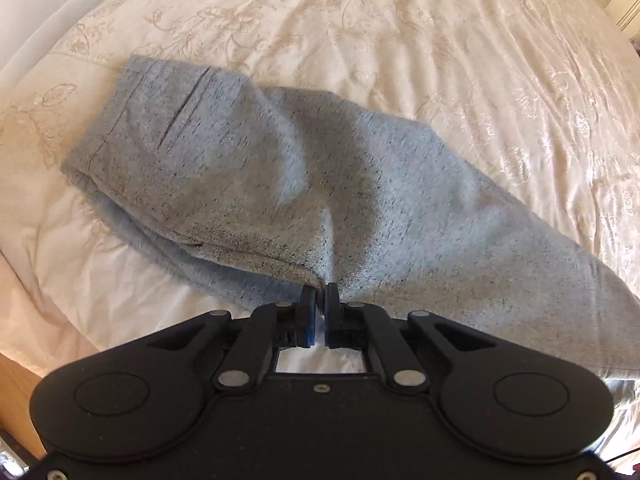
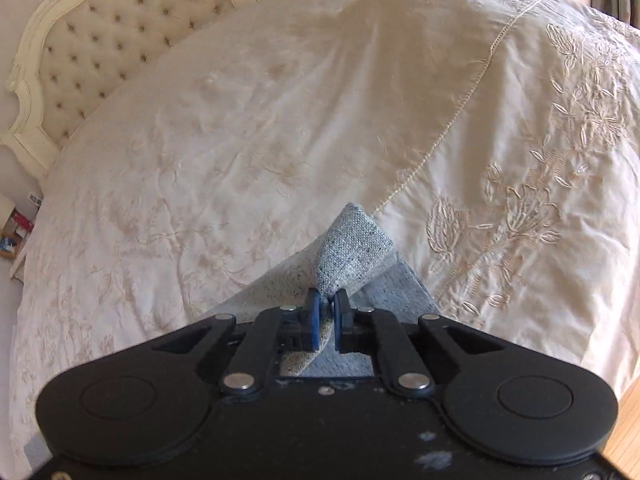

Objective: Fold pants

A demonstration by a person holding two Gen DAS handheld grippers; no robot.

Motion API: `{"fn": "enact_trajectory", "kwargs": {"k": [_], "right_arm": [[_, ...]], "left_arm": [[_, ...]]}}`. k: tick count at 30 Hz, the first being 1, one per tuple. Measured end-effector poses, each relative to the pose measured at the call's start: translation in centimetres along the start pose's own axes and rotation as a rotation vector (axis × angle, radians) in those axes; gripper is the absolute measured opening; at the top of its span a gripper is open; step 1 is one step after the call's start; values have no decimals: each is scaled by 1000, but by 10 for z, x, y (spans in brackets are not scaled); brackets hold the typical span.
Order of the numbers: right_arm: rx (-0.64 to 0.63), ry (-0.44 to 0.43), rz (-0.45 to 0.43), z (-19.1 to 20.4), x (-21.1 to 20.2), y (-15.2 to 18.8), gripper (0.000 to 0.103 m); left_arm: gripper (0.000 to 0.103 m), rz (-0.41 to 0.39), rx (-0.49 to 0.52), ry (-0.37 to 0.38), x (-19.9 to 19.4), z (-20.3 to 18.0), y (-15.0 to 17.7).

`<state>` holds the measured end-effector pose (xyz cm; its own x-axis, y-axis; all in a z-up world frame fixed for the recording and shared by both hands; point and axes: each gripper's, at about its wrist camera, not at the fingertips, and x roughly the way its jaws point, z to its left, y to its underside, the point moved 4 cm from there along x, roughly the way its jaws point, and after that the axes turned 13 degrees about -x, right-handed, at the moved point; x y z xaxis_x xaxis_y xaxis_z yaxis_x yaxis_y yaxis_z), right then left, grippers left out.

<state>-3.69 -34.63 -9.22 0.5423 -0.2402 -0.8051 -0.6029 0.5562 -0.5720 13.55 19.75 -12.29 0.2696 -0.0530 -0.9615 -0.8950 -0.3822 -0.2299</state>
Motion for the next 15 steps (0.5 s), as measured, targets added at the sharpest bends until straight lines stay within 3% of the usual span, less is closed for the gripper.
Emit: {"fn": "enact_trajectory", "kwargs": {"k": [2,6,12,15], "right_arm": [[-37,55,86,-9,13,23,8],[-65,109,207,-25,48,56,8],[-101,94,152,-18,31,39,8],[-121,88,116,-17,21,32,8]], "left_arm": [[0,44,-12,-54,22,10,10],[0,94,-28,-130,55,25,25],[0,86,-42,-141,51,31,29],[1,79,-21,-100,41,26,29]]}}
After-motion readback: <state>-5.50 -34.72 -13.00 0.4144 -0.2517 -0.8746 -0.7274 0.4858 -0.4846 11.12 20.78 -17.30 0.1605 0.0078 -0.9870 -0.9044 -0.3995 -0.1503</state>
